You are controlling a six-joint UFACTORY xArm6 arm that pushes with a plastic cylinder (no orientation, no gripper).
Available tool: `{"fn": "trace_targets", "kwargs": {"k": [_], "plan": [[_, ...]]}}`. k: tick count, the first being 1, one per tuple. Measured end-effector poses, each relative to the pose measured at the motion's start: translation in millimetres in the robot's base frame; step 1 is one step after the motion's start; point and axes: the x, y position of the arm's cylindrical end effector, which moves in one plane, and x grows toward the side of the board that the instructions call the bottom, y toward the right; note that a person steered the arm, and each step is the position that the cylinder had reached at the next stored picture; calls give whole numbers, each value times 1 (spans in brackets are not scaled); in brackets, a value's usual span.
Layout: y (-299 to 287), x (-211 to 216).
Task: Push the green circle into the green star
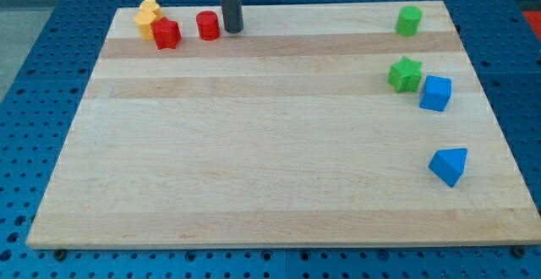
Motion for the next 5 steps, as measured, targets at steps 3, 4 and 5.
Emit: {"fn": "trace_targets", "kwargs": {"k": [3, 4, 5], "plan": [[-41, 0], [-41, 0], [-32, 0]]}}
